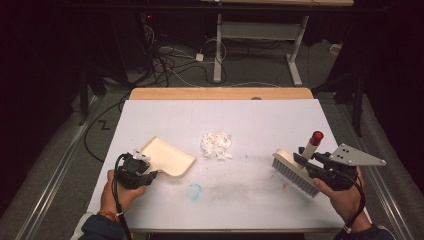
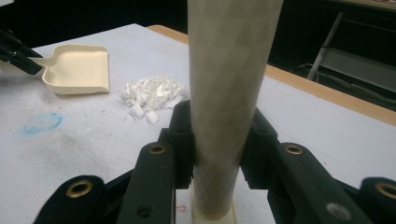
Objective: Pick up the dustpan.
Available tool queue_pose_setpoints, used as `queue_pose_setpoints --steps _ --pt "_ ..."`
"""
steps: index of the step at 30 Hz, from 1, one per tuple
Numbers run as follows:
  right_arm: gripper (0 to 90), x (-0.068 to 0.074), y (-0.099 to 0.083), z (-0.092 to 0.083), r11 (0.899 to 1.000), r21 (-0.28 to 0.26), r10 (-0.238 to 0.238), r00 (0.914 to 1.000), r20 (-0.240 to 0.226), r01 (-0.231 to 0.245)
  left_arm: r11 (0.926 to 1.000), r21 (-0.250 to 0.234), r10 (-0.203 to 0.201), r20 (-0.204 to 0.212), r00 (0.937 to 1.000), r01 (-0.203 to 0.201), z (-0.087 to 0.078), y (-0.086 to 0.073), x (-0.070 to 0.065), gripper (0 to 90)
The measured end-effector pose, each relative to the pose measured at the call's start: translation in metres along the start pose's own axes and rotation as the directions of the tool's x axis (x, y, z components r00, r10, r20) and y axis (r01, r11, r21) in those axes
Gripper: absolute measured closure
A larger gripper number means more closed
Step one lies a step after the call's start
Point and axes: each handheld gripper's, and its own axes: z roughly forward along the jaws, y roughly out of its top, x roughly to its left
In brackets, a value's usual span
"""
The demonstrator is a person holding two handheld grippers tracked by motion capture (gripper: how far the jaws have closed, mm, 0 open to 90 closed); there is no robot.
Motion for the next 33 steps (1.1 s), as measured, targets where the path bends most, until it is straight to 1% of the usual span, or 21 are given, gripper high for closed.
queue_pose_setpoints --steps 4,7,9,10,12,19,22,25,28,33 --pt "70.4 0.001 0.000 0.001 1.000 0.004 -0.005 1.0000 -0.004 0.005 0.9995 0.006 0.032 0.016 0.9994 -0.032 -0.004 0.001 -0.006 64.0" --pt "70.5 0.001 0.000 0.002 1.000 0.011 -0.007 1.0000 -0.001 0.007 0.9982 0.008 0.060 0.034 0.9976 -0.060 -0.007 0.001 -0.011 64.0" --pt "70.5 0.000 0.000 0.002 1.000 0.012 -0.002 1.0000 0.001 0.002 0.9978 0.008 0.065 0.040 0.9971 -0.065 -0.007 0.001 -0.012 64.0" --pt "70.5 -0.001 0.000 0.003 1.000 0.012 0.004 1.0000 0.002 -0.004 0.9969 0.015 0.077 0.051 0.9957 -0.078 -0.007 0.001 -0.014 64.0" --pt "70.5 -0.002 -0.001 0.004 1.000 0.014 0.000 1.0000 0.002 0.000 0.9957 0.022 0.089 0.060 0.9942 -0.090 -0.007 0.001 -0.015 64.0" --pt "70.5 -0.003 -0.001 0.005 1.000 0.022 0.004 1.0000 0.005 -0.004 0.9957 0.027 0.086 0.085 0.9927 -0.088 -0.008 0.002 -0.017 63.9" --pt "70.5 -0.004 -0.001 0.005 1.000 0.023 0.003 0.9999 0.010 -0.004 0.9946 0.027 0.098 0.092 0.9909 -0.100 -0.008 0.001 -0.019 63.9" --pt "70.5 -0.005 -0.002 0.006 1.000 0.023 0.010 0.9999 0.010 -0.010 0.9931 0.028 0.111 0.091 0.9896 -0.114 -0.009 0.001 -0.019 63.9" --pt "70.4 -0.006 -0.002 0.008 1.000 0.030 0.002 1.0000 0.008 -0.002 0.9913 0.027 0.126 0.088 0.9881 -0.129 -0.009 -0.001 -0.019 63.9" --pt "70.5 -0.005 0.000 0.009 1.000 0.022 0.006 1.0000 0.006 -0.006 0.9916 0.024 0.124 0.092 0.9880 -0.127 -0.010 -0.004 -0.020 63.9"
